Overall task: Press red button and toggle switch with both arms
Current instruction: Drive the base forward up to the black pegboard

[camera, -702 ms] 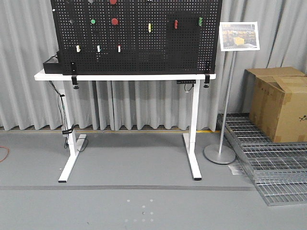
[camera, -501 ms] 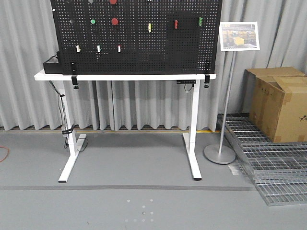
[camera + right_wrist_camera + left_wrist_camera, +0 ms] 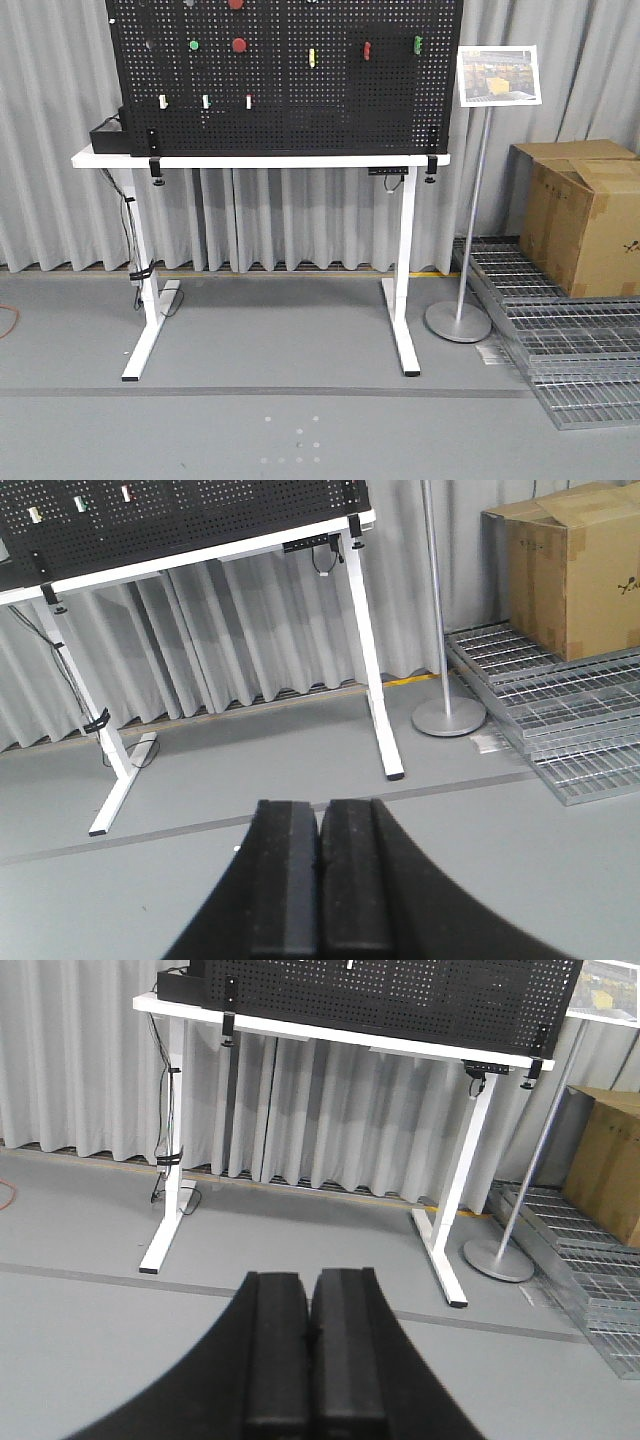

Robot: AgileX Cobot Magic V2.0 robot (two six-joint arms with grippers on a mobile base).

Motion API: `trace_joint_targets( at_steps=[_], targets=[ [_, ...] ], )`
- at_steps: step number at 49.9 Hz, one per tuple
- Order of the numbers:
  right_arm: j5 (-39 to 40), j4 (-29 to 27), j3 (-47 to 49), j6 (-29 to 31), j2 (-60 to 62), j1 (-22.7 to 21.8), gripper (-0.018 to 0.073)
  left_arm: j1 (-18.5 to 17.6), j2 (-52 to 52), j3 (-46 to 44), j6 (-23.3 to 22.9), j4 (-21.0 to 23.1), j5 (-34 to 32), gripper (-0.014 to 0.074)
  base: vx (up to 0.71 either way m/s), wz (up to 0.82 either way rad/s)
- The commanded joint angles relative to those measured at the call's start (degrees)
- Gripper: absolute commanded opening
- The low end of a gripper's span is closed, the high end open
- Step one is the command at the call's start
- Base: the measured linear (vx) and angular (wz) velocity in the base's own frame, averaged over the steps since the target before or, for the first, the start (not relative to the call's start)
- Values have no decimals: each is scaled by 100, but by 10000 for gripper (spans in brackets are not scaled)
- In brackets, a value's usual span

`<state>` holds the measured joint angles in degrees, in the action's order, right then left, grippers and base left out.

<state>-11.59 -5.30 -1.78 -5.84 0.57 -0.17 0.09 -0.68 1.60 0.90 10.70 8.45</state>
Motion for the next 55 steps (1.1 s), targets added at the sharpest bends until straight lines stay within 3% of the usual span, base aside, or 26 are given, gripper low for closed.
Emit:
trace_joint_targets(
  at_steps=[1, 55],
  targets=[
    [457, 8, -59, -13, 100, -1, 0, -17, -100, 197, -36, 57, -480, 2, 0, 0],
    [478, 8, -59, -13, 100, -1, 0, -17, -100, 197, -36, 57, -480, 2, 8, -1]
  ],
)
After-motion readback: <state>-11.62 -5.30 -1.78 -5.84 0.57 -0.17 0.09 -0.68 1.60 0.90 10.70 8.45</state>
